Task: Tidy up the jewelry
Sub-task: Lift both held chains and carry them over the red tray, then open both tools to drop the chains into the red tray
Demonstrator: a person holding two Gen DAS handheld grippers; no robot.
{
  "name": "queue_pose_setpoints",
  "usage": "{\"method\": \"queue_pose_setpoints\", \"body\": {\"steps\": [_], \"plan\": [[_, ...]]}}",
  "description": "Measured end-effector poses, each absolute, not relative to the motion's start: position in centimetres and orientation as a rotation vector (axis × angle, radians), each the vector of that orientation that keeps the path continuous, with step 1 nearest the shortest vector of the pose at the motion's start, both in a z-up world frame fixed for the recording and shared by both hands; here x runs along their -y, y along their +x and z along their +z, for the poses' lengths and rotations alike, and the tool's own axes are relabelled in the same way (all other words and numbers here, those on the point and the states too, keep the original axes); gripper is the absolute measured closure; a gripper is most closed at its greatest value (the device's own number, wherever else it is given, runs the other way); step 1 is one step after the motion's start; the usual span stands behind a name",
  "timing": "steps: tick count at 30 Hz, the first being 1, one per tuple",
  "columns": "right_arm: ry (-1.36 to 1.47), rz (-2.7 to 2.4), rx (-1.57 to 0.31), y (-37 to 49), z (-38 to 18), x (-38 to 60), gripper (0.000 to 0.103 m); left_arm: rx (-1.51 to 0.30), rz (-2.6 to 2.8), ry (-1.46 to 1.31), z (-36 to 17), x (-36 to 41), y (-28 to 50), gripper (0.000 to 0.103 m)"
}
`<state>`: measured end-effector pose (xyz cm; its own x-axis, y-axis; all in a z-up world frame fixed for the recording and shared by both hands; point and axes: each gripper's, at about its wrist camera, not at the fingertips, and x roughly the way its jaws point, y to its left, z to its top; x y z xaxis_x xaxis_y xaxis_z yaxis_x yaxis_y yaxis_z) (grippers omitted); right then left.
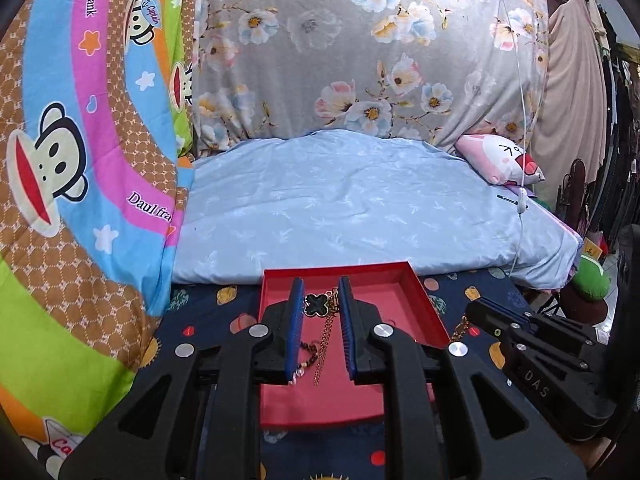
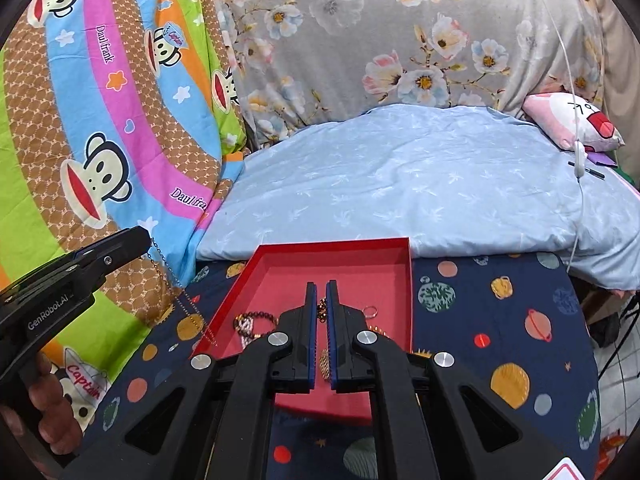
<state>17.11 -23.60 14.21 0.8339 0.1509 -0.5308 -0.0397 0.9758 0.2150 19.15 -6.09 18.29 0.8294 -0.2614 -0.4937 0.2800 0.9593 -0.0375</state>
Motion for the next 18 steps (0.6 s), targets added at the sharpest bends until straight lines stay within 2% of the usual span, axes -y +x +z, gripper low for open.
{"method": "queue_pose_setpoints", "body": {"steps": [18], "plan": [[0.190,0.131,-0.654,26.0,11.2,23.2,0.099,-0.588,-0.248,0.083,14.9,8.5,28.4,0.087]]}}
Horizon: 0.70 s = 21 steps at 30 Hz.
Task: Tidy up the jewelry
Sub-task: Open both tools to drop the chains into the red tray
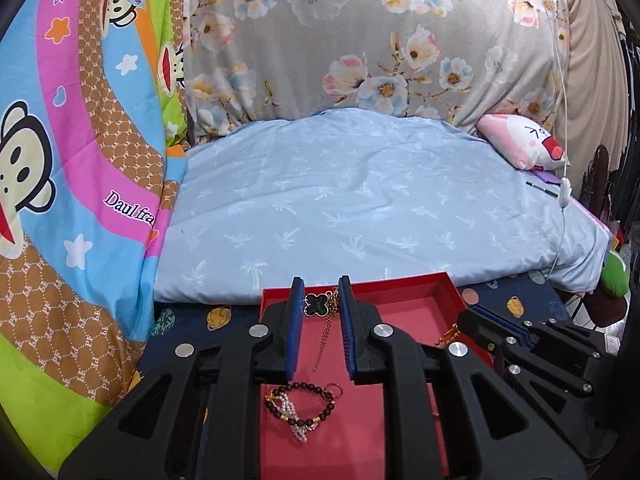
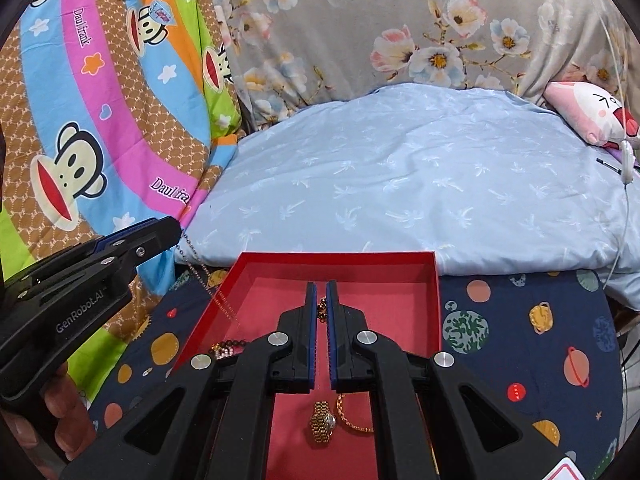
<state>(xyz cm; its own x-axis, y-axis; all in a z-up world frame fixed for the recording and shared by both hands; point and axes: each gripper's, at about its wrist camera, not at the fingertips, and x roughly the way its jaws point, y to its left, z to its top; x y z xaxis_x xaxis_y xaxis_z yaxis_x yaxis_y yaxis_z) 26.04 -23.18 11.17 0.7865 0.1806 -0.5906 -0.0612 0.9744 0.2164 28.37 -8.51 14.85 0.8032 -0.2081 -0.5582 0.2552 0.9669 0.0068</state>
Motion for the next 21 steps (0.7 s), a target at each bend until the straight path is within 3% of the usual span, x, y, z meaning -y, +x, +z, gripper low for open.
{"method": "queue_pose_setpoints", "body": {"steps": [21], "plan": [[0.163,0.158,-0.733,29.3,7.2,21.2,0.098,-0.640,-0.211,0.082,11.8,8.5,32.4,0.086]]}}
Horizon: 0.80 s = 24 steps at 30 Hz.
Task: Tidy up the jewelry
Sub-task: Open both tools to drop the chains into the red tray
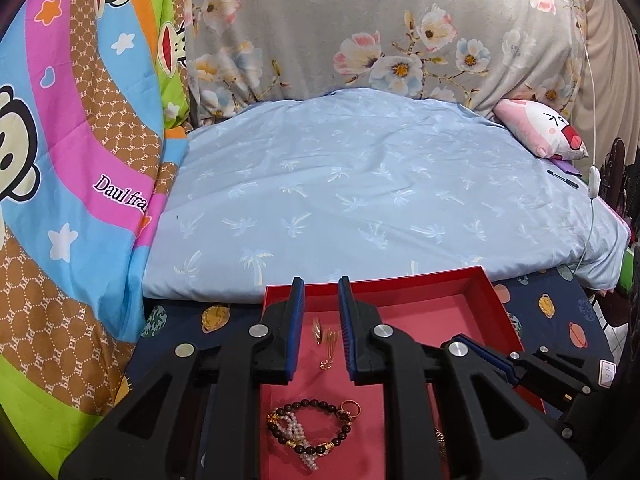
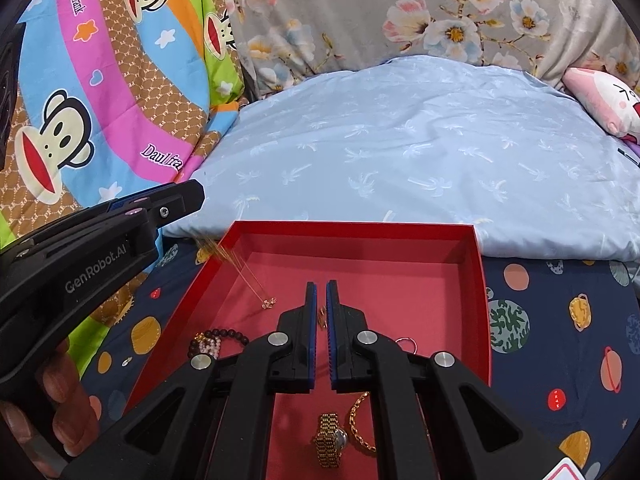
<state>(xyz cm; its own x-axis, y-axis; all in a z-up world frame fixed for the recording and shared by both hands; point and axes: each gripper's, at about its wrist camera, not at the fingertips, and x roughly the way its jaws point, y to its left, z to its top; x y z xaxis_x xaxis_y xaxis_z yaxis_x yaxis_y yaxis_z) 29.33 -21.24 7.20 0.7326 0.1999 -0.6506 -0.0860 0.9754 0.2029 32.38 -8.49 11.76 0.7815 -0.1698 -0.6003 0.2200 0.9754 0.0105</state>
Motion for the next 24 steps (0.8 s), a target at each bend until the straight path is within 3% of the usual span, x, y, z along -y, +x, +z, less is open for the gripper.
{"method": "queue_pose_setpoints", "body": {"steps": [3,7,10,24], "plan": [[0.165,0.151,-0.723,29.3,7.2,21.3,0.095,-0.639,-0.202,0.074,11.7,8.3,32.5,0.083],[0.177,0.149,-0.721,29.2,7.2,21.4,0.095,-0.633,-0.173,0.062,11.7,7.7,32.4,0.055],[0.188,0.145,-0.715,28.7,7.4,21.8,0.095,-0.626,-0.164,0.055,11.8,7.4,32.0,0.045],[0.252,0.153,-0.695,23.8,8.8,22.6,0.094,-0.631,-0.159,0.059,12.5,7.0,27.6,0.045]]}}
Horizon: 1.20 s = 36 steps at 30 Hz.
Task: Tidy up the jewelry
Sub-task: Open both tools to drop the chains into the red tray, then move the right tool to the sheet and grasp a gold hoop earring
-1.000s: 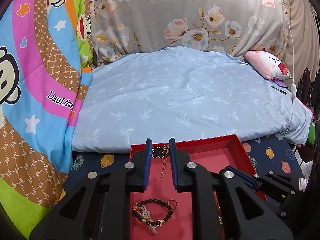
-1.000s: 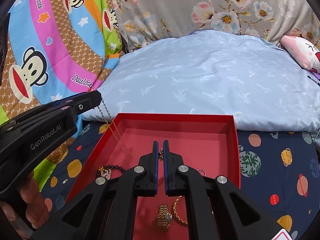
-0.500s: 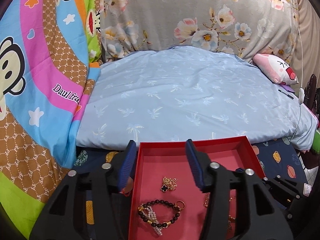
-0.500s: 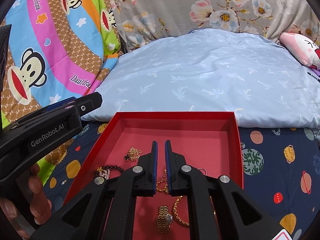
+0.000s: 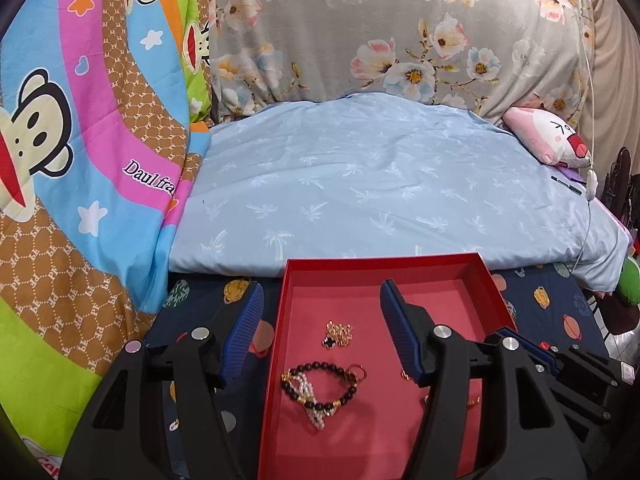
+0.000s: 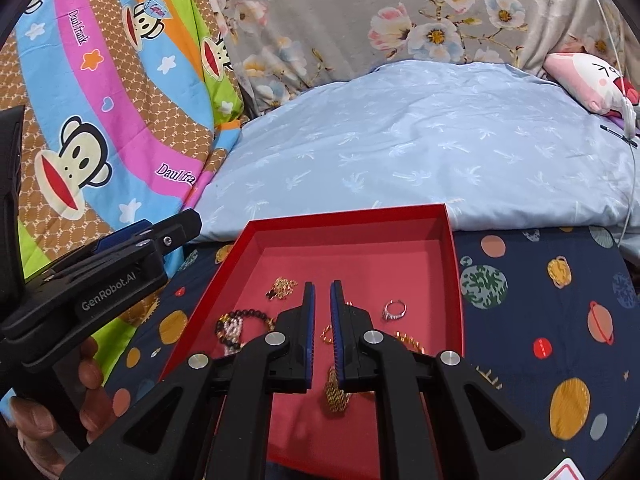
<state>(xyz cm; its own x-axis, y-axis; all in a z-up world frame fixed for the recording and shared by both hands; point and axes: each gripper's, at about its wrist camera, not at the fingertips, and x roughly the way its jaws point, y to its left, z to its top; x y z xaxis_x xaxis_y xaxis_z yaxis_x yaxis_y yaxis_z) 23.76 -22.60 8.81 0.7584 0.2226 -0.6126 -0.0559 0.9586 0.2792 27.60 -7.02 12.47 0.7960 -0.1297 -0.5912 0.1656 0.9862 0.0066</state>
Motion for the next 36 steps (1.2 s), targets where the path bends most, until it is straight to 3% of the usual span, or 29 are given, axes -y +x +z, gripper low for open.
{"method": "queue_pose_setpoints", "body": {"steps": [5,9,17,20,36], "plan": [[0.242,0.154,-0.689,20.5,9.2,22.0,0.093,-0.642,-0.171,0.057,12.5,6.7,25.2,0.044],[0.248,0.156,-0.679,17.8,9.6,21.8,0.077,-0.656,-0.175,0.068,12.2,6.7,23.0,0.044],[0.219,0.153,-0.686,12.5,9.3,20.4,0.076,-0.706,-0.194,0.042,10.6,6.0,18.3,0.044],[0.235,0.154,-0.702,10.9,8.6,20.3,0.073,-0.719,-0.193,0.038,9.9,5.7,16.7,0.036],[0.220,0.101,-0.827,2.9,3.6,20.7,0.071,-0.805,-0.132,0.016,6.3,1.3,8.9,0.032]]}}
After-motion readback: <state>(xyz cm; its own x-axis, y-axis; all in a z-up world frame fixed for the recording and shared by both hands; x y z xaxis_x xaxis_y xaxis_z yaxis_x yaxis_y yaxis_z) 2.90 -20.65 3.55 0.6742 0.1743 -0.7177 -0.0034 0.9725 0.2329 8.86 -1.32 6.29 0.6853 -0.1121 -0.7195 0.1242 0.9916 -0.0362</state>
